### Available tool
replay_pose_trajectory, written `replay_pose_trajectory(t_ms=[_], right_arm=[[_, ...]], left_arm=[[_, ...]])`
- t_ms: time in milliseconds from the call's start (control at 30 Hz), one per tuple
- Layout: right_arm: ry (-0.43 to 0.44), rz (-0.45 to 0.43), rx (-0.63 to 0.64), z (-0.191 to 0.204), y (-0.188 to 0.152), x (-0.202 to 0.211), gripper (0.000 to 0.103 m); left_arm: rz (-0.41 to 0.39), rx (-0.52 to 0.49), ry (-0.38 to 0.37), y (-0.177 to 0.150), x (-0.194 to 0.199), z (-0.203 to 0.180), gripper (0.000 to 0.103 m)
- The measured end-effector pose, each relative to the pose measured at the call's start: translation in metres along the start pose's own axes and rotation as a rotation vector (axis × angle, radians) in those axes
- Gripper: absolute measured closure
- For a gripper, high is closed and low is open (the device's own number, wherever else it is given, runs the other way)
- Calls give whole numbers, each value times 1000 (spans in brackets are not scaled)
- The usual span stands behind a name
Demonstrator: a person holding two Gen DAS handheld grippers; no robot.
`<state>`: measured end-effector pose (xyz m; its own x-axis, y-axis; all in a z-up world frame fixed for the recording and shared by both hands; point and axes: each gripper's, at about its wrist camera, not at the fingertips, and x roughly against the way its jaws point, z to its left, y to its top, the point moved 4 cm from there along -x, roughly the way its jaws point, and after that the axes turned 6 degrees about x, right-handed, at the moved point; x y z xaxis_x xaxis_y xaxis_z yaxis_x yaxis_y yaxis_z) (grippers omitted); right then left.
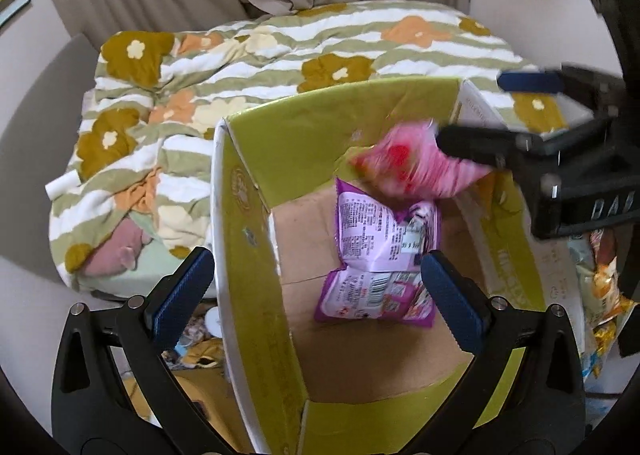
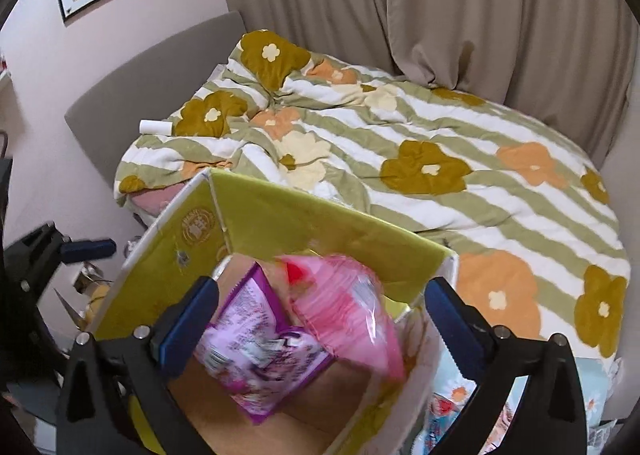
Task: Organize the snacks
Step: 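Carry both bags over the box and release them inside with both tools, then move both tools back to the snack pile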
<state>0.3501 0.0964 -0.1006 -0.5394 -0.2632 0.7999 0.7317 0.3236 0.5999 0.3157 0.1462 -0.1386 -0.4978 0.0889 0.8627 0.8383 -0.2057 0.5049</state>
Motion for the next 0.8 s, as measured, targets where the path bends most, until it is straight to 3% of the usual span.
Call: replay_pose_trajectory(t_ms=[200,433,567,800], right_arm=[[-14,-5,-9,0,-10,19,0],[-62,-67,-18,6,-9,65,0],[-107,-56,-38,9,-17,96,0],[-161,-112,-144,-7,-51,160,0]], left_arm=[[-67,-9,40,2,21,1,0],[-200,-34,21,8,68,-4,0],[-262,-57,1,9,93,-14,0],[-270,-77,-44,-8,119,-53,0]])
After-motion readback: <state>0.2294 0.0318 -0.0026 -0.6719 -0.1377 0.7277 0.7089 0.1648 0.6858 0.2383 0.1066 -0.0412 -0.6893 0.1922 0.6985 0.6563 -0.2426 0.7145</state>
